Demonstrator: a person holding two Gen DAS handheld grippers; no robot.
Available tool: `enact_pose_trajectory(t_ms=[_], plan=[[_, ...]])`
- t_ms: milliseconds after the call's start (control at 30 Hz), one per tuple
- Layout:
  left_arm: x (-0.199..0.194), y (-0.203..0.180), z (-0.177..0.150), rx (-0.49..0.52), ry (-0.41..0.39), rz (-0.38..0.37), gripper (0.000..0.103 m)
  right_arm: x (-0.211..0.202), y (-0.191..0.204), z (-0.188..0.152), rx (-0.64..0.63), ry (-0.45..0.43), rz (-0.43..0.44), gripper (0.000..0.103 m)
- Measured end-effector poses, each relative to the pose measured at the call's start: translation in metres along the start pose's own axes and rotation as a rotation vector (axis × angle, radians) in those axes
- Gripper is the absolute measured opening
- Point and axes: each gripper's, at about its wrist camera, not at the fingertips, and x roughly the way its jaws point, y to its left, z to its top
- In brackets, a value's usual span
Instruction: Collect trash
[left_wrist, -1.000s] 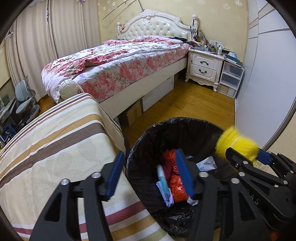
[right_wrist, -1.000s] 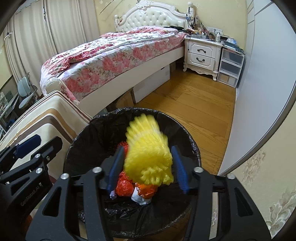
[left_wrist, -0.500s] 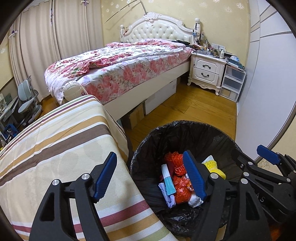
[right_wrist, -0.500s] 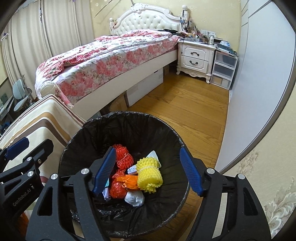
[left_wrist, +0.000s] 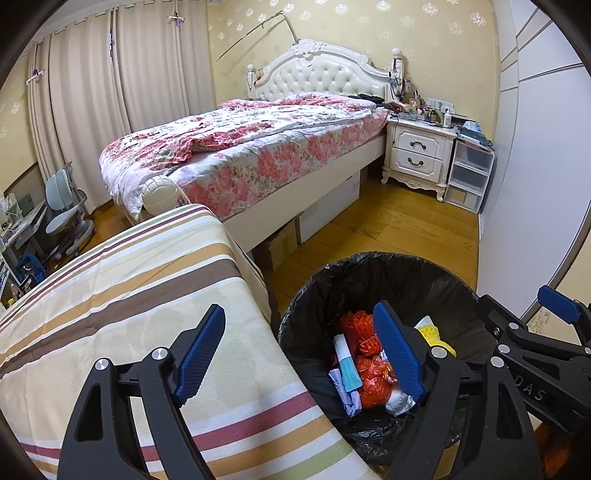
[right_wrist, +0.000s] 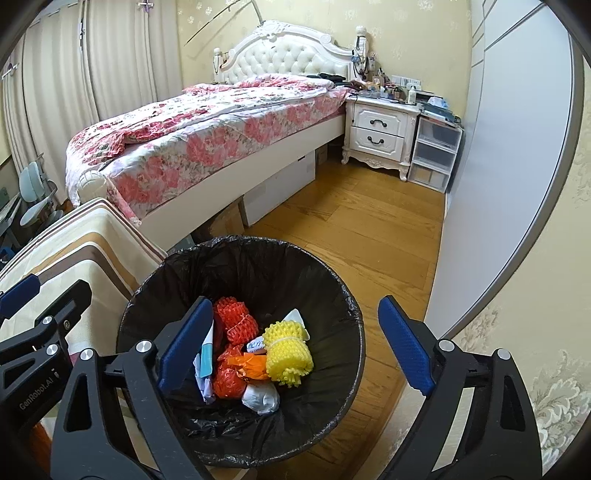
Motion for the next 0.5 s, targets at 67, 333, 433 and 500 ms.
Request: enact_pose_trajectory(t_ms=[67,333,433,500], plan=[[-0.004,0.002,-0.001,-0.005,-0.005,0.003,0.081,-0.003,0.0,0.0,-0.002,-0.004,-0.003,0.089],[-0.022,0.01,-0.007,-0.018,-0.016,0.009,0.083,-0.017,0.006,-0.008,-0.006,-0.009,-0.002,0.09],[-0.031,0.013,-0.012,-0.021,-0.019,0.009,0.083,-0.024,0.011,-0.012,-0.012,-0.011,0.007,0.09],[-0.037,0.014,-0.015,-0.023,-0.021,0.005,0.083,-0.029,0.013,-0.014,-0.016,-0.016,0.008,0.09]])
